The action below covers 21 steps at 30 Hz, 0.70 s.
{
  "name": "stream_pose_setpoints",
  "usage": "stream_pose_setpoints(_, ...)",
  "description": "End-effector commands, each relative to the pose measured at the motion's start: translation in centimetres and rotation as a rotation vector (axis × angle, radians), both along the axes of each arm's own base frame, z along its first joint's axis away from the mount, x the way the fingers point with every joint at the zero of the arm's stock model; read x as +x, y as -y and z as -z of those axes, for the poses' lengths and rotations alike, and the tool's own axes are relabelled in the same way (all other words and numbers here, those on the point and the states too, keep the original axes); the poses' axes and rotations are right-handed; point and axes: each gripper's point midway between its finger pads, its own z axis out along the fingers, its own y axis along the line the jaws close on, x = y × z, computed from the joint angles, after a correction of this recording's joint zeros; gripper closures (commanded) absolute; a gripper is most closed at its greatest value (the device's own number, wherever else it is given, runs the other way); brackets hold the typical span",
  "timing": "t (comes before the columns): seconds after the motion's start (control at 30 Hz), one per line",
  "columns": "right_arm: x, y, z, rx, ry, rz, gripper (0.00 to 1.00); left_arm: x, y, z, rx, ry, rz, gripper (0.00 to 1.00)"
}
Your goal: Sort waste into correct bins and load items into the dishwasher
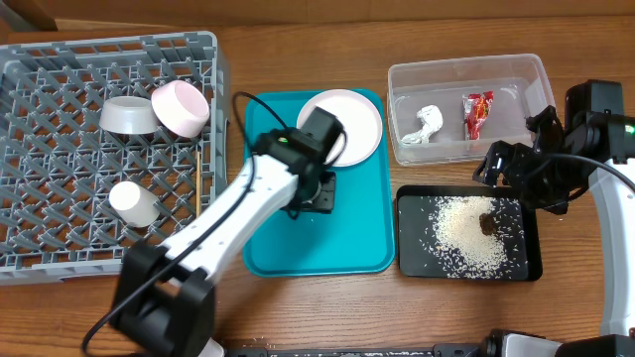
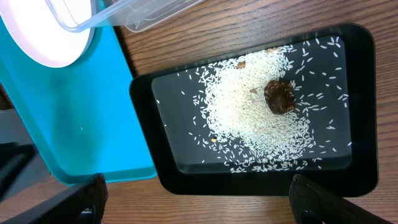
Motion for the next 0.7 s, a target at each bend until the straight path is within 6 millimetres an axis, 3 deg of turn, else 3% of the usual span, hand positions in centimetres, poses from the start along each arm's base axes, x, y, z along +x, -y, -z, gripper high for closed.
stream_pose_setpoints(0.0,0.4,-0.1,-0.8,0.003,0.03,0.003,0.05,0.4,0.1,2.8,0.066,-0.041,-0.13,0.52)
stream_pose_setpoints(0.13,0.4,-0.1,-0.8,0.003,0.031,0.003,0.05,0.4,0.3,5.2,0.088,-0.09,-0.149,0.58)
stream_pose_setpoints(0.33,0.4,-0.1,-0.8,0.004,0.03,0.003,0.05,0.3,0.3,7.2,0.099,-0.127,-0.152,0.62)
stream_pose_setpoints(0.67,0.4,-0.1,-0.8,0.003,0.03,0.003,0.05,-0.3,0.5,8.4,0.104,-0.174,-0.15,0.65)
